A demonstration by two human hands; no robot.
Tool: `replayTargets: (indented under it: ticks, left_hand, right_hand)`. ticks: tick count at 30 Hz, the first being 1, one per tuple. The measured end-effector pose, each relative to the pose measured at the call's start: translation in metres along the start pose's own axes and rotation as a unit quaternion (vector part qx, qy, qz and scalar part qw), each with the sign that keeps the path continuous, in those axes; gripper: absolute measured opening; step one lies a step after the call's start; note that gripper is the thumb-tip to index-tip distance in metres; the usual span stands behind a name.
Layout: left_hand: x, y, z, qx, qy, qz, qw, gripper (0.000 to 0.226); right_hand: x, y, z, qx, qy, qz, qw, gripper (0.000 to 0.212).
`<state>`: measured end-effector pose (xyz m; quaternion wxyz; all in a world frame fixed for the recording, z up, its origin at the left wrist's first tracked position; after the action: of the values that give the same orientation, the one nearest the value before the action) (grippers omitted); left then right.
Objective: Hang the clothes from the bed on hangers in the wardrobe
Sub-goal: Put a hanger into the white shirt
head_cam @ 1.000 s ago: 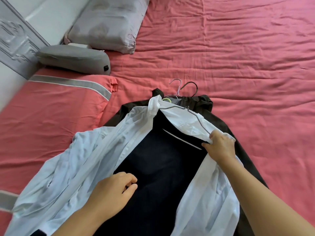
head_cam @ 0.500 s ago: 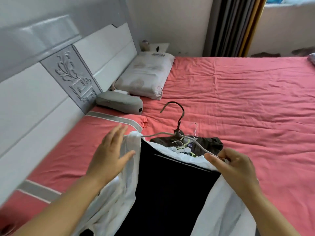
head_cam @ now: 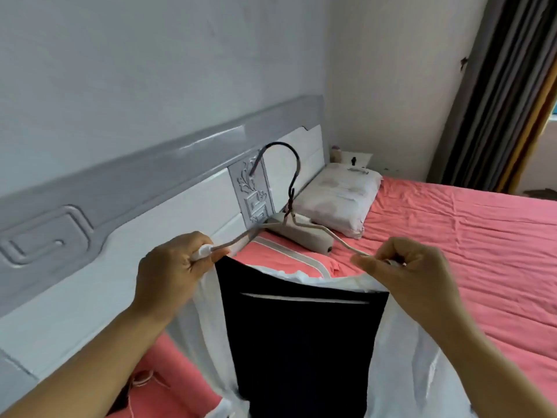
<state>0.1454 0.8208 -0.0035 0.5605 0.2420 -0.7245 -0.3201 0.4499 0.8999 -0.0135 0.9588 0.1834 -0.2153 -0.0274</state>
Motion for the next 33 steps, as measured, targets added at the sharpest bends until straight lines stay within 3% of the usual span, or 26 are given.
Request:
replayTargets:
  ticks: [4, 8, 13, 16, 18, 21, 24, 27, 29, 31, 33]
  left_hand:
    - [0.110, -0.018, 0.045, 0.057, 0.065, -0.077, 0.993, 0.044]
    - [0.214, -0.049, 0.100, 0.143, 0.108, -0.124, 0.976, 0.039]
    - [0.328, -0.096, 0.149, 0.201, 0.215, -0.154, 0.943, 0.049]
    - [0.383, -0.127, 0.171, 0.251, 0.266, -0.149, 0.919, 0.045]
    - [0.413, -0.145, 0.179, 0.281, 0.290, -0.141, 0.904, 0.034]
    - [0.449, -0.163, 0.186, 0.289, 0.325, -0.119, 0.892, 0.029]
    - [0.492, -0.186, 0.189, 0.317, 0.351, -0.148, 0.869, 0.032]
    - [0.537, -0.209, 0.186, 0.320, 0.380, -0.200, 0.845, 0.038]
    - [0.560, -0.222, 0.181, 0.326, 0.403, -0.219, 0.827, 0.042]
    - [0.578, -0.231, 0.174, 0.330, 0.422, -0.232, 0.812, 0.045]
    - [0.597, -0.240, 0.167, 0.337, 0.435, -0.253, 0.796, 0.043]
  right_hand:
    - [-0.039, -0.014, 0.104, 0.147, -0.004, 0.034, 0.989, 0.019]
    - [-0.080, -0.031, 0.184, 0.260, -0.096, -0.012, 0.961, 0.014]
    - [-0.165, -0.058, 0.265, 0.224, -0.074, 0.062, 0.970, 0.007]
    - [-0.207, -0.091, 0.315, 0.168, 0.083, 0.123, 0.975, 0.016]
    - [-0.228, -0.123, 0.359, 0.148, 0.223, 0.200, 0.943, 0.017]
    - [-0.249, -0.167, 0.418, 0.167, 0.373, 0.324, 0.853, 0.019]
    - [-0.275, -0.195, 0.451, 0.193, 0.377, 0.442, 0.791, 0.018]
    - [-0.303, -0.212, 0.461, 0.220, 0.291, 0.537, 0.760, 0.013]
    - [-0.320, -0.213, 0.469, 0.258, 0.244, 0.519, 0.778, 0.014]
    - [-0.335, -0.204, 0.481, 0.320, 0.218, 0.416, 0.823, 0.018]
    - [-0.349, -0.205, 0.501, 0.404, 0.190, 0.356, 0.821, 0.032]
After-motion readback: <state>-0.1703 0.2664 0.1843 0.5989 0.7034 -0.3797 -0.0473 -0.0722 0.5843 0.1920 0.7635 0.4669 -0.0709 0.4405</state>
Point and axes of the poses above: each hand's wrist, its own y-axis towards the middle knuckle, its own x-axis out of the back of the hand, z = x × y, the point moved 3 cm from there along y, towards the middle knuckle, and after that the axes turned 7 degrees about -x, right-handed, at the moved point
